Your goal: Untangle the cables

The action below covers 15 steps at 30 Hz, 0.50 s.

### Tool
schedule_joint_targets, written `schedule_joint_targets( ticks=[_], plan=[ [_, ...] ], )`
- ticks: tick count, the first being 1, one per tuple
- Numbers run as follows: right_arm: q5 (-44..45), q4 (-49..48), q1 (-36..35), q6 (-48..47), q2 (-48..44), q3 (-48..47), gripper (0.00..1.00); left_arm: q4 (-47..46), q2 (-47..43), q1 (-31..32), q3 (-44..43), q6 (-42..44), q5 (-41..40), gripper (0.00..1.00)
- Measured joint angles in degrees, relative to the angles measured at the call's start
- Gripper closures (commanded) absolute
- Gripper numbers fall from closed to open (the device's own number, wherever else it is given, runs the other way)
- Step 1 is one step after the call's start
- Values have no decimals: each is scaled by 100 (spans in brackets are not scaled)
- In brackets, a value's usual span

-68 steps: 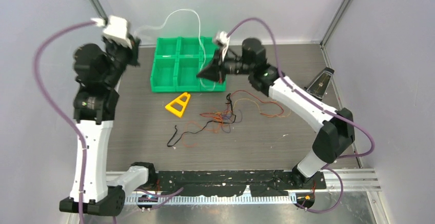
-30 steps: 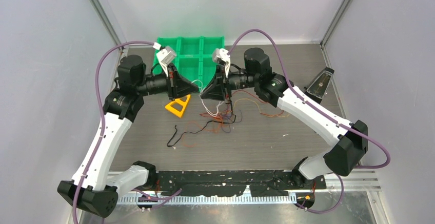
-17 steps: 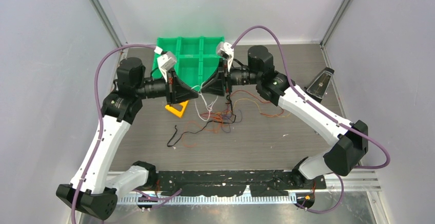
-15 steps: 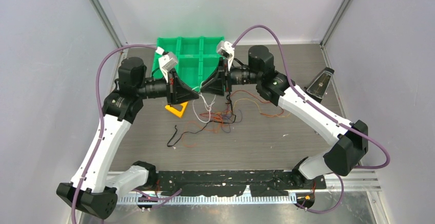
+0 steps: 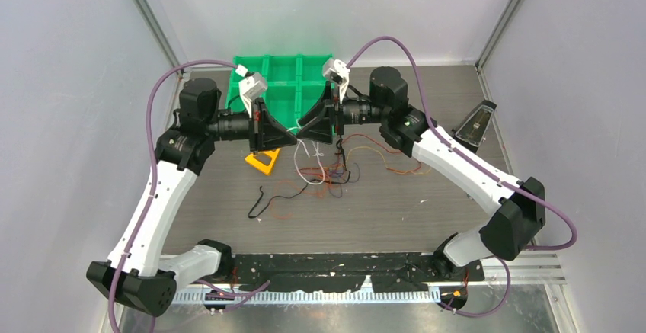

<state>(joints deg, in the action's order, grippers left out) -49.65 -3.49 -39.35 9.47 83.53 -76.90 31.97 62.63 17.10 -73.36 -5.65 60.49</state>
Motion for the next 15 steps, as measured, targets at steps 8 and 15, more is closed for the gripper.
schedule_joint_targets(
  ticks=[8,15],
  plan=[
    [-118,-37,-2,-22,15,-24,46,46,61,-35,-59,13,129,100],
    [-131,52,0,-94,70,-98,42,186,44,-42,-101,33,264,100]
  ],
)
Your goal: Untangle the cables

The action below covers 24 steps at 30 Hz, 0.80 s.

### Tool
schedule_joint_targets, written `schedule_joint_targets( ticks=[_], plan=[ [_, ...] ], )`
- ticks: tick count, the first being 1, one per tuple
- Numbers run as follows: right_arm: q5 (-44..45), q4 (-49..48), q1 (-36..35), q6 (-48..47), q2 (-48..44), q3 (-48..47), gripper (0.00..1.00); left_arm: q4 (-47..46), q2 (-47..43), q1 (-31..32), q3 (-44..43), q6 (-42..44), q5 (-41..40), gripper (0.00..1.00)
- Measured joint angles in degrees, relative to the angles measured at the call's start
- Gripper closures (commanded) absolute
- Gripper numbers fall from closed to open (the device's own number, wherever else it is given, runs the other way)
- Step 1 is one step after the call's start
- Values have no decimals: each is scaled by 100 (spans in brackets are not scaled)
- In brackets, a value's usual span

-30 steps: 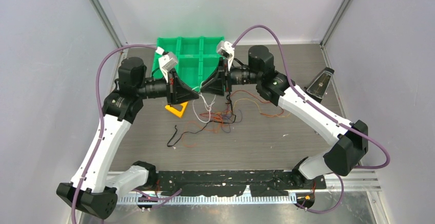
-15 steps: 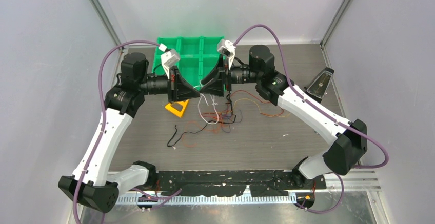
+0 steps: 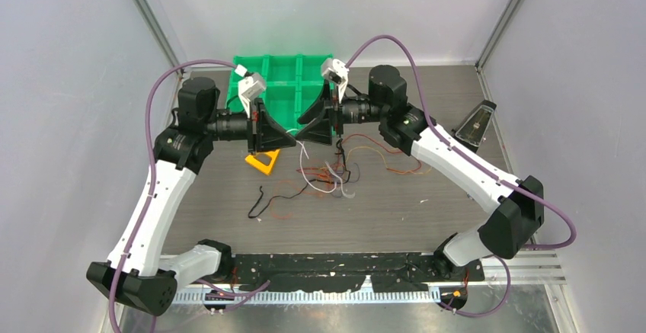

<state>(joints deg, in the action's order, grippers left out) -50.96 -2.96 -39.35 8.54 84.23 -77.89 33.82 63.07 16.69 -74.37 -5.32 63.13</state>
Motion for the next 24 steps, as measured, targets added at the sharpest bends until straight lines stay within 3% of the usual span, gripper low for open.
schedule_joint_targets(
  ticks=[3,5,7,10,13,17,18,20,22,24],
  plan=[
    [4,-2,-20,-52,20,-42,53,37,2,-26,-44,-7,-4,100],
    [-37,-2,-46,-87,17,-50,73,35,2,-35,-50,-11,-37,100],
    [-107,-4,-85,-120,17,-52,83,61,2,-57,-50,9,-103,100],
    [-76,28,-116,-254,11,-52,83,98,0,-184,-52,50,-140,100],
    [114,348,-111,-494,7,-46,94,68,-66,-341,-96,44,-2,100],
    [160,459,-122,-662,-9,-22,94,33,-249,-407,-219,9,-149,100],
    [162,461,-146,-671,-26,-28,88,37,-278,-407,-249,-13,-240,100],
    [184,461,-153,-647,-33,-114,26,105,-291,-407,-435,-13,-540,100],
    [295,632,-116,-584,-33,-282,0,136,-262,-409,-737,24,-826,100],
    [437,841,-17,-597,-33,-470,4,127,-201,-417,-1285,105,-1209,100]
  ],
)
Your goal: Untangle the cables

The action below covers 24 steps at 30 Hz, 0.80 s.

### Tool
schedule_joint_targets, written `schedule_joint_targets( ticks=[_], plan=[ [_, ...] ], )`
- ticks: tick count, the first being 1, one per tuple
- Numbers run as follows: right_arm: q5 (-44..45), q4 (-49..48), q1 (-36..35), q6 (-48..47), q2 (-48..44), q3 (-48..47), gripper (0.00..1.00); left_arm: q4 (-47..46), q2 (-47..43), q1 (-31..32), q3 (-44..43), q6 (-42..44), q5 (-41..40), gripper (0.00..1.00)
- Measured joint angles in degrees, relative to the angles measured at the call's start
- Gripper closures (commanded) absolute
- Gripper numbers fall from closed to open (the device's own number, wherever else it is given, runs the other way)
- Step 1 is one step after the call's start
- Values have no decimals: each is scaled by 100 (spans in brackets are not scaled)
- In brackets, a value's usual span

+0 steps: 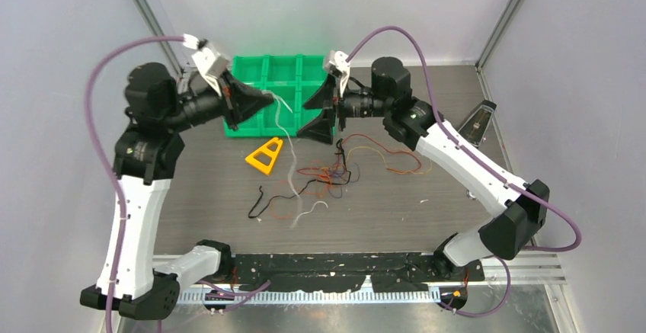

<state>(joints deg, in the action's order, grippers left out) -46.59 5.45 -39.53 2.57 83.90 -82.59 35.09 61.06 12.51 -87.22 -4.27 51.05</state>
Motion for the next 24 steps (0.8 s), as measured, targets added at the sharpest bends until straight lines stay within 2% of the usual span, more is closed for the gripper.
schedule_joint_targets(
  ticks=[5,10,17,24],
  plan=[
    [127,404,645,22,-127,-284,5,-256,472,-7,-1790,203,-1427,100],
    [140,640,1427,68,-468,-149,5,-852,1193,-15,-2920,627,-2850,100],
    [181,1075,1665,-286,-966,584,5,-1912,3235,-39,-5206,1478,-4704,100],
    [203,1388,1790,-472,-935,909,5,-3084,4522,-227,-5434,2243,-5563,100]
  ],
)
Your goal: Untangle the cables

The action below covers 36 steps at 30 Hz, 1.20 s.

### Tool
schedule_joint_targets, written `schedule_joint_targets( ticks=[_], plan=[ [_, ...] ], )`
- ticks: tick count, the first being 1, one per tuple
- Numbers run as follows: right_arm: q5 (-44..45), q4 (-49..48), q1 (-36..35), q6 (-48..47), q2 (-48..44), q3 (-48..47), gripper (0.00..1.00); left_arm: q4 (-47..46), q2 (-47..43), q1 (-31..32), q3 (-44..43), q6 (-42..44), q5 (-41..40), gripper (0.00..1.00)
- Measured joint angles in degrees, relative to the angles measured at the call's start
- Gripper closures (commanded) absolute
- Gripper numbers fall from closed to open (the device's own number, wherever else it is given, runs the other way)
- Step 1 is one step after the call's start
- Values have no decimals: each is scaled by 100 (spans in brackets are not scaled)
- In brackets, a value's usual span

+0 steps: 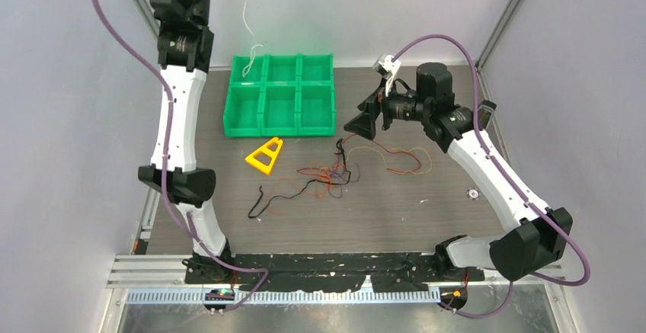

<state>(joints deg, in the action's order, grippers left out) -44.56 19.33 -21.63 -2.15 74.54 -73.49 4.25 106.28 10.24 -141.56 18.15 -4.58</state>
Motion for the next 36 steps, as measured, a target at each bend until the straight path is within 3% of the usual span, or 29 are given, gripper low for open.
schedule_joint_targets(
  ticks=[13,18,26,36],
  plan=[
    [-37,153,125,-166,457,7,5,-966,938,-748,94,-236,-15,100],
    [-57,177,144,-203,610,7,5,-1154,1414,-791,66,-343,155,100],
    [-79,181,195,-216,861,7,5,-1292,1539,-841,723,-492,345,100],
    [-138,219,225,-225,909,7,5,-1827,1781,-951,-223,-404,310,100]
  ],
)
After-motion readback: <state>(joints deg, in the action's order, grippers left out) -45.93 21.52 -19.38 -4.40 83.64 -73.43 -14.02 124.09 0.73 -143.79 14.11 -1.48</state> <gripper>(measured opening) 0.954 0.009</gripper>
